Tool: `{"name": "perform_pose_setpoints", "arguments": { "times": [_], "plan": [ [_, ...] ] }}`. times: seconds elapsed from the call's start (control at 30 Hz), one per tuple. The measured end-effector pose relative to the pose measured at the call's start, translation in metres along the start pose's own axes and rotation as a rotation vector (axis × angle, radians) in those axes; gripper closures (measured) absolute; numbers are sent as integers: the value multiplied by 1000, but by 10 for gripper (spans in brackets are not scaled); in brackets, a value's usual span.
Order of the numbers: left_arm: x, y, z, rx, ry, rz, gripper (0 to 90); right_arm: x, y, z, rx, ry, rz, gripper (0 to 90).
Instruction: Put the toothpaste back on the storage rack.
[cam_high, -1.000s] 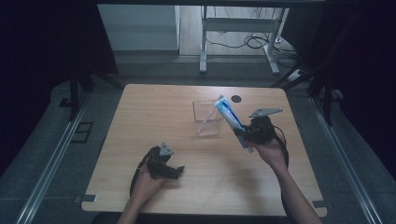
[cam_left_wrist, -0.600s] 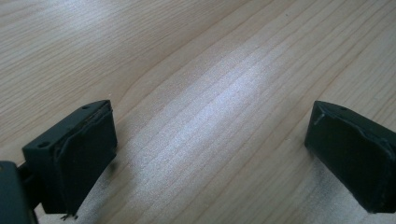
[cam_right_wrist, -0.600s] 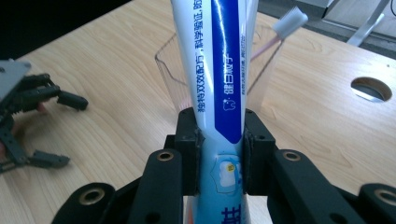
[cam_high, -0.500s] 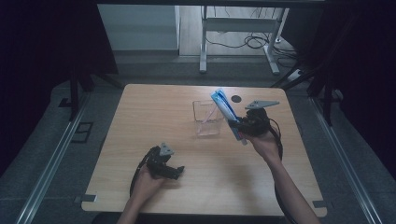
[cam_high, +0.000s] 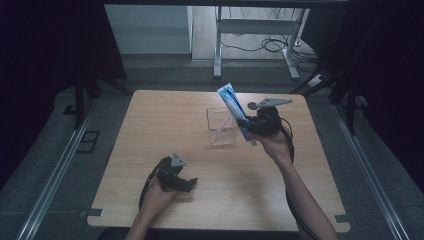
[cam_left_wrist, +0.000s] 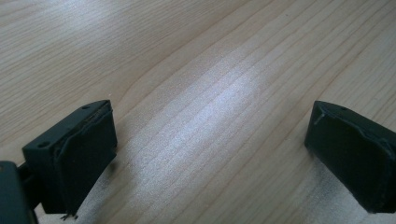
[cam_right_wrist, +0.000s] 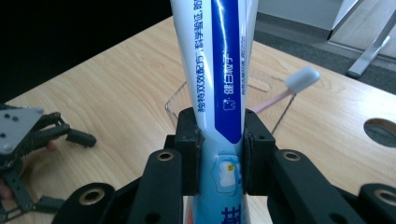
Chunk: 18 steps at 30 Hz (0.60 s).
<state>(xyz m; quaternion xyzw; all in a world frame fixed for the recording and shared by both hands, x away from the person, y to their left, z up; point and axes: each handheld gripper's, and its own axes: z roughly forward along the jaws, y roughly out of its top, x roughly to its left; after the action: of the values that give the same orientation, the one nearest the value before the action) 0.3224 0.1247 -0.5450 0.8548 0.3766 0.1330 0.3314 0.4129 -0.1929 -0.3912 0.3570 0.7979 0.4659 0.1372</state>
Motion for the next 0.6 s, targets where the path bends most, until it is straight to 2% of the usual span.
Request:
{"name": "perform_pose_setpoints", "arguments": {
  "times": [0.6],
  "plan": [
    [0,0,0,0,0,1,24,-1,15,19,-64,6,29,724]
  ]
}}
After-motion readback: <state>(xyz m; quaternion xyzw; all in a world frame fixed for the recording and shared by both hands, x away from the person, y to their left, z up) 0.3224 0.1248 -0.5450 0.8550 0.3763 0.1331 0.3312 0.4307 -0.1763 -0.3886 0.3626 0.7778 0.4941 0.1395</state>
